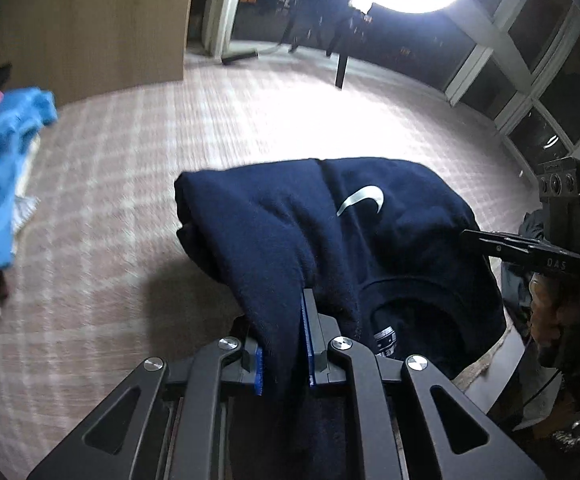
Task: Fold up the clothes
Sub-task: 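Lift and carry the folded navy bundle toward the clothes pile with both tools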
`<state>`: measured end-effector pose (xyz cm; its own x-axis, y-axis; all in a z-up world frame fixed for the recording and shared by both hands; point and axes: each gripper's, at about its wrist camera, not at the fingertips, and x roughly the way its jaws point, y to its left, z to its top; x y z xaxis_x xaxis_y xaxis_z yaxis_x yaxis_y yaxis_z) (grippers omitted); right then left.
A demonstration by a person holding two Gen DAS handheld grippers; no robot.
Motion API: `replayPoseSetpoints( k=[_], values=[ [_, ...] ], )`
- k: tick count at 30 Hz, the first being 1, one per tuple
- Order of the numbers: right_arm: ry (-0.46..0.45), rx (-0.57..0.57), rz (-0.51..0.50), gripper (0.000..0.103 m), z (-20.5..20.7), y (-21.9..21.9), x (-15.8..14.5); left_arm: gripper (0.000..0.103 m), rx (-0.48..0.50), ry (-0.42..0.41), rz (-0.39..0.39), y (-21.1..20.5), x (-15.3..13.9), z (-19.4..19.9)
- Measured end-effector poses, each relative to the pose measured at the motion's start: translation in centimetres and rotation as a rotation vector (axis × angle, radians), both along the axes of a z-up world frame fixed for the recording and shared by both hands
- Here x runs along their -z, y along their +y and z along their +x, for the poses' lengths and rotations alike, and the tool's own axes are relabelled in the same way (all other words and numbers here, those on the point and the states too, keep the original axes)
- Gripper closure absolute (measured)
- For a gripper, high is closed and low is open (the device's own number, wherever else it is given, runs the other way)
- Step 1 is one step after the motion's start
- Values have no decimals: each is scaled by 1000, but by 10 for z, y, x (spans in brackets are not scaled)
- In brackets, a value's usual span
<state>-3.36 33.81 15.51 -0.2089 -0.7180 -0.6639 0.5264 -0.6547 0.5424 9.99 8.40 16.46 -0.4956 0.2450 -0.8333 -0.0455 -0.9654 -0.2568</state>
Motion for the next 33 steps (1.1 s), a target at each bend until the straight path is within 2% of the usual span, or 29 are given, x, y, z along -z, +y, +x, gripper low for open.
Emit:
replayPoseSetpoints(
  k=[3, 6, 9, 12, 14, 20, 26, 30, 33],
  values=[
    [46, -18, -34, 90, 5, -5, -26, 90, -14, 43, -29, -18, -35, 2],
    [97, -45, -67, 90, 9, -25, -55, 90, -29, 88, -36, -78, -67, 0],
    [155, -82, -88, 90, 12, -53, -84, 90, -45, 138, -65, -108, -84, -15],
    [220, -116, -106, 90, 16, -91, -113, 90, -61, 185, -105, -123, -90, -27],
    [266, -137, -121, 90, 21, -121, -133, 90, -74, 214, -121, -147, -103, -21],
    [357, -162, -159, 90, 31, -226, -175, 90, -102, 284, -197, -249, -147, -1],
    [370, -166, -176, 90, 30, -339, -180, 90, -126, 298, -259, -356, -175, 14],
    [359, -154, -167, 90, 26, -396, -166, 90, -158, 275, -267, -416, -170, 12],
    [340, -148, -149, 90, 19, -423, -155, 90, -158, 256, -245, -445, -154, 2]
  ],
)
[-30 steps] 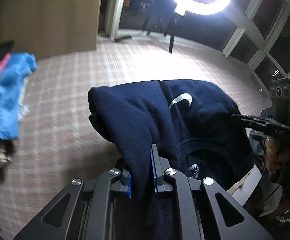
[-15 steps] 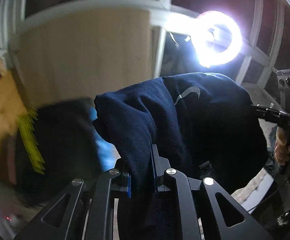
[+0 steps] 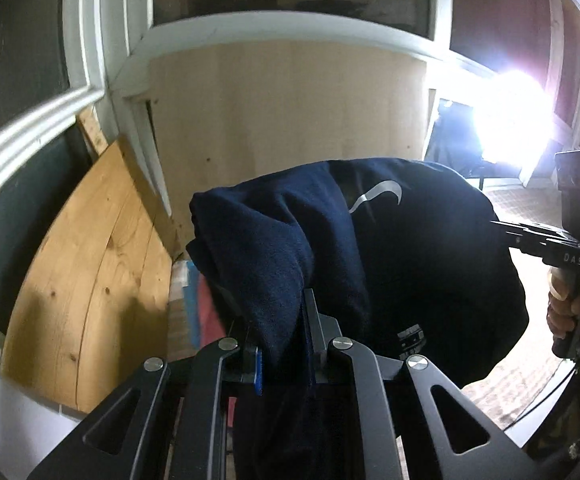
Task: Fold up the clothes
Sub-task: 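Lift and carry the folded navy bundle toward the clothes pile with both tools, then lower the navy bundle onto the blue clothes pile and open both tools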
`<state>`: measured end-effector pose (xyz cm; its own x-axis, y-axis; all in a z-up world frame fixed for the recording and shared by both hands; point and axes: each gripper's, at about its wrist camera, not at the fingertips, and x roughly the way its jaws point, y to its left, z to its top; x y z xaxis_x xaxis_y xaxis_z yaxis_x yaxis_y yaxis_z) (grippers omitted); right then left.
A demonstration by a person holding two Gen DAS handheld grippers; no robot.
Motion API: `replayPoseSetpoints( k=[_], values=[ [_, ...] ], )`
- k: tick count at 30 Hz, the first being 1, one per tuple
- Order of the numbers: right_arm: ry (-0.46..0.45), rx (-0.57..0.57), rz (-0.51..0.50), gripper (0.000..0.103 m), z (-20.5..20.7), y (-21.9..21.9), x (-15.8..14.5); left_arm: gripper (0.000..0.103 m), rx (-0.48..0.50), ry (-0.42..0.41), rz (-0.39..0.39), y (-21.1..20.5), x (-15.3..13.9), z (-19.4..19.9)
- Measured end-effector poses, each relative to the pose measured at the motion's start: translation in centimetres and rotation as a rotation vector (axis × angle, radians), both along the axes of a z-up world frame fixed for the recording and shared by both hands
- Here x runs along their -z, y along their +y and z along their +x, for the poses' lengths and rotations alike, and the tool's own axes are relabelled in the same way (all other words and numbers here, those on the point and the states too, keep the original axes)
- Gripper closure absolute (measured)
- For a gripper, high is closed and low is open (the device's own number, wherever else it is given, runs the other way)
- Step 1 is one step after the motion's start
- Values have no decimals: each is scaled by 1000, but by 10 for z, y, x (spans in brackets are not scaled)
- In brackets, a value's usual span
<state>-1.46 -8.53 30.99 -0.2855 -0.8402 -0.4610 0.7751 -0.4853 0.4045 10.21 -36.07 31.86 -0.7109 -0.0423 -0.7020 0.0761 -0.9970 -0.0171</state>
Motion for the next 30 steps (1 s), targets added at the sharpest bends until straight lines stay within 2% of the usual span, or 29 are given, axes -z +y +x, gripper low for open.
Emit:
replayPoseSetpoints(
  k=[4, 7, 10, 11, 14, 18, 21, 23, 25, 27, 30],
  values=[
    [-31, 20, 41, 90, -14, -25, 19, 90, 9, -38, 28, -22, 33, -12],
    [-68, 45, 99, 90, -22, -37, 42, 89, 5, -101, 59, -37, 62, -21],
    [-84, 72, 216, 87, -25, -42, 66, 80, -19, -160, 96, -50, 88, -25],
    [-107, 70, 245, 85, -26, -40, 73, 73, -33, -169, 110, -55, 93, -23],
    [-127, 87, 310, 81, -23, -22, 77, 69, -76, -142, 92, -63, 84, -4],
    [-20, 143, 309, 80, -18, -4, 47, 71, -124, -62, 41, -67, 53, 15],
    [49, 132, 271, 75, -26, -23, 21, 71, -103, -33, 51, -67, 45, -7],
    [74, 105, 261, 74, -34, -50, 15, 71, -91, -29, 71, -66, 45, -27],
    [79, 83, 258, 74, -46, -74, 19, 71, -78, -33, 94, -65, 50, -50],
    [76, 74, 285, 74, -63, -100, 29, 70, -65, -41, 72, -64, 60, -71],
    [54, 81, 357, 74, -89, -130, 53, 69, -70, -107, 49, -71, 86, -100]
  ],
)
